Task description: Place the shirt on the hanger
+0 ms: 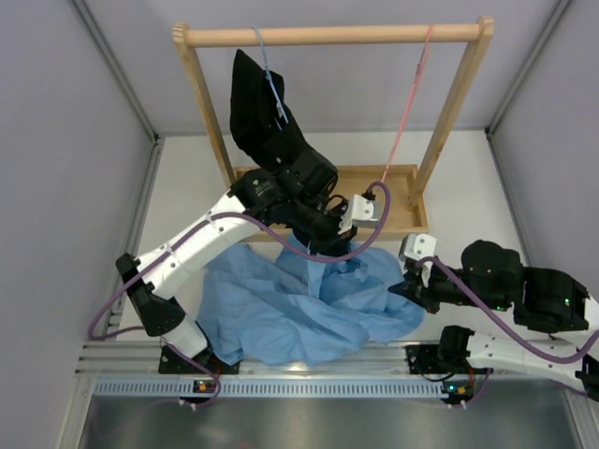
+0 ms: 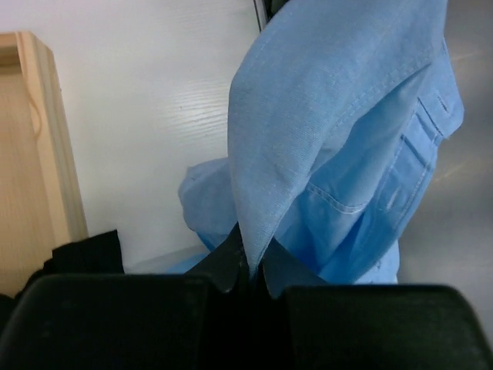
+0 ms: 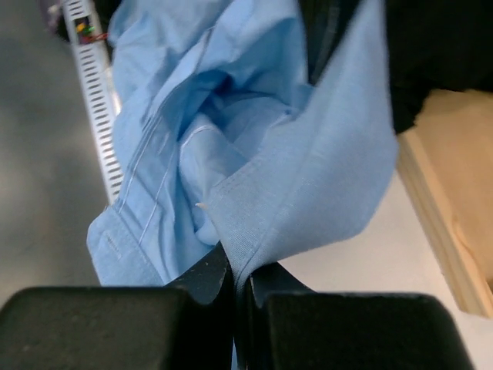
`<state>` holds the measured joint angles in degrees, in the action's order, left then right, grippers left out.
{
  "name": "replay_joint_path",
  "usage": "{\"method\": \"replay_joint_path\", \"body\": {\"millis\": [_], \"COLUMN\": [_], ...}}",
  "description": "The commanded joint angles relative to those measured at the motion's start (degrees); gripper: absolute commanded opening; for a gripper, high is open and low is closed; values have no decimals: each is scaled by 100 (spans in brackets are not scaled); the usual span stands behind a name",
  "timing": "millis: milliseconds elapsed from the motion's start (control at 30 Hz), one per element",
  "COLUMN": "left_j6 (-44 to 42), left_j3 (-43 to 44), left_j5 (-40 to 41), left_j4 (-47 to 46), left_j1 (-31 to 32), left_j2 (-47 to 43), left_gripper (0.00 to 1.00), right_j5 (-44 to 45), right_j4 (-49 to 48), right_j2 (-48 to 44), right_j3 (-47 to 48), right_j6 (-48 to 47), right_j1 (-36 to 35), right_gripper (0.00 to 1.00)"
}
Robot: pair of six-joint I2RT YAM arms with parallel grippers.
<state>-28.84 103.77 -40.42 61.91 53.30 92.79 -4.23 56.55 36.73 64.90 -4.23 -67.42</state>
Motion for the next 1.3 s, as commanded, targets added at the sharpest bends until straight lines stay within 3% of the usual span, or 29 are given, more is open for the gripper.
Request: {"method": "replay_joint_path", "body": {"millis": [0,133,267,333,367,400,467,533,567,667,733,800,867,900,1000,1100,1233,1267], "left_j6": [96,1332,2302,2401,2322,2252,1962,1917,1952,2337,3206,3428,4287,4978,5589,5749,5205,5117], "left_j3": [276,556,1870,2129,2122,1843,1228,174,-152,-1330,-2206,-2702,-2783,-2722,-2695,-2843,-2993,-3072], "left_j5": [647,3068,4459,5268,6404,6920,7868,8311,9019,10296,11124,11424,11347,11146,10057,9589,8888,8259], "left_j4": [59,-898,-1418,-1908,-2215,-2993,-3910,-4893,-5125,-5855,-6320,-6769,-6196,-5791,-5374,-5373,-5540,-5610], "left_j1": [-48,-39,127,732,1065,1678,2182,2711,3008,3309,3345,3293,3170,2943,2285,1914,1904,1912], "left_j2": [-401,-561,-456,-525,-726,-876,-1348,-1562,-1589,-1327,-1255,-1141,-931,-851,-710,-815,-938,-1017], "left_gripper": [0,0,0,0,0,0,0,0,0,0,0,0,0,0,0,0,0,11], "right_j5": [1456,3563,5167,5832,6054,6266,6286,6067,5996,5881,5890,5855,5618,5513,5363,5222,5590,5678], "right_j4": [-110,-110,-118,-110,-118,-171,-224,-215,-215,-189,-32,66,136,128,128,136,145,145], "right_j2": [-193,9,562,992,1133,1387,1582,1767,1759,1575,1224,742,267,151,-86,27,238,221], "right_j3": [189,653,1786,2714,3016,3533,3905,4083,4013,3163,2240,1329,737,264,-248,-434,-426,-374], "right_j6": [273,712,933,819,775,722,485,476,467,747,1394,1915,2583,2750,3182,3279,3227,3227], "right_j1": [-96,-96,-105,-96,-96,-96,-96,-96,-96,-96,-87,-87,-79,-79,-79,-79,26,88], "right_gripper": [0,0,0,0,0,0,0,0,0,0,0,0,0,0,0,0,0,0]}}
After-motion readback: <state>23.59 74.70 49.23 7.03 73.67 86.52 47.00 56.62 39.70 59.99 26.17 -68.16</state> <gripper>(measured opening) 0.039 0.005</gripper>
